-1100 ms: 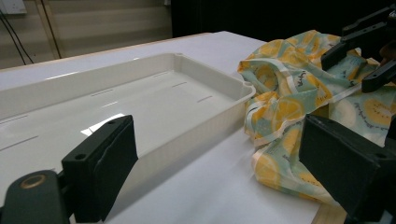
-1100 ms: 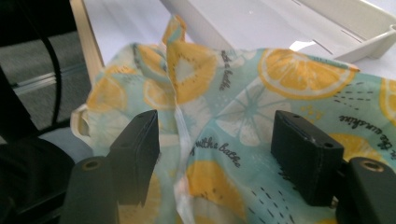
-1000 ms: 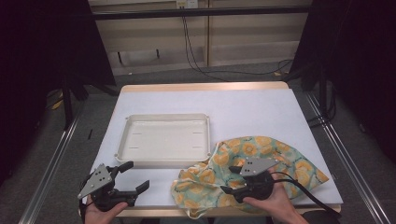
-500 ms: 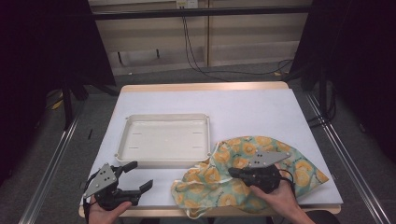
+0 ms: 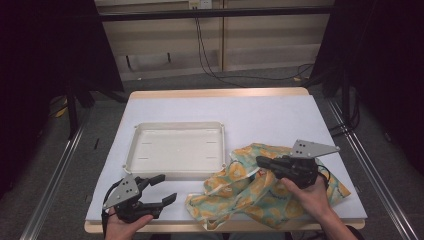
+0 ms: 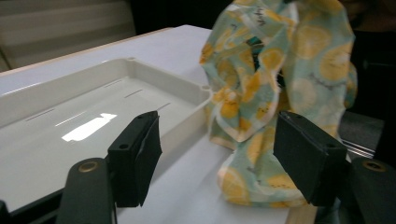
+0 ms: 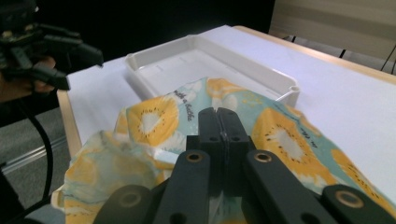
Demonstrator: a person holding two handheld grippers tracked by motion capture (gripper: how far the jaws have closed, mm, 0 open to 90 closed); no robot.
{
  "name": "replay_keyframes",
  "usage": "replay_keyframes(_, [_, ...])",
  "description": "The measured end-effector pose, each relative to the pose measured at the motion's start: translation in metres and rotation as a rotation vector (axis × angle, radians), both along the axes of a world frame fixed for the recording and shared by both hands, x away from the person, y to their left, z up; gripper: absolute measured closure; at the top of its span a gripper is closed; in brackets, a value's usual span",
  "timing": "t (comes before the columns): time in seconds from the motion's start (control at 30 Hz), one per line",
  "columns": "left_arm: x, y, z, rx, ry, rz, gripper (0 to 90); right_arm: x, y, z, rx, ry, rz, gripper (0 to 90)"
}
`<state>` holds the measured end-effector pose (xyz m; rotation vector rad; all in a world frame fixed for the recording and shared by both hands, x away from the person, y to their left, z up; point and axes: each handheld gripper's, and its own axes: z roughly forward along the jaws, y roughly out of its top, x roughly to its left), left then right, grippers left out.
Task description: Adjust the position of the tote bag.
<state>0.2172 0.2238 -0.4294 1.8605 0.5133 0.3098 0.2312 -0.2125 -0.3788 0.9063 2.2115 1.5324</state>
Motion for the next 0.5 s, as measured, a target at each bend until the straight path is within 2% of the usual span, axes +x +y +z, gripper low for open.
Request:
replay_keyframes(0.03, [0.000, 0.000, 0.000, 0.000, 0.000, 0.000, 32.5, 0.000, 0.000, 0.000, 0.000, 0.000, 0.000, 89.7])
replay_keyframes(0.07, [0.001, -0.005, -0.001, -0.008, 0.010, -0.029, 33.6, 0.003, -0.003, 0.003, 0.010, -0.003, -0.013, 89.8])
replay_keyframes(0.13, [0.002, -0.007, 0.000, 0.006, 0.012, -0.026, 35.1, 0.004, -0.005, 0.005, 0.008, -0.009, -0.024, 89.7])
replay_keyframes(0.23, [0.008, -0.015, 0.001, -0.003, 0.024, -0.048, 37.7, 0.007, -0.010, 0.006, 0.019, -0.013, -0.040, 89.7])
replay_keyframes(0.27, [0.011, -0.019, 0.001, -0.021, 0.036, -0.069, 40.2, 0.007, -0.013, 0.006, 0.023, -0.010, -0.050, 89.8])
replay_keyframes(0.37, [0.018, -0.033, -0.001, -0.014, 0.039, -0.103, 40.6, 0.008, -0.016, 0.005, 0.029, -0.012, -0.055, 89.7])
replay_keyframes(0.47, [0.021, -0.048, -0.001, -0.043, 0.053, -0.130, 41.6, 0.006, -0.017, 0.001, 0.024, -0.006, -0.056, 89.7])
replay_keyframes(0.5, [0.021, -0.060, -0.001, -0.042, 0.061, -0.164, 42.3, 0.006, -0.017, -0.001, 0.028, 0.002, -0.052, 89.7])
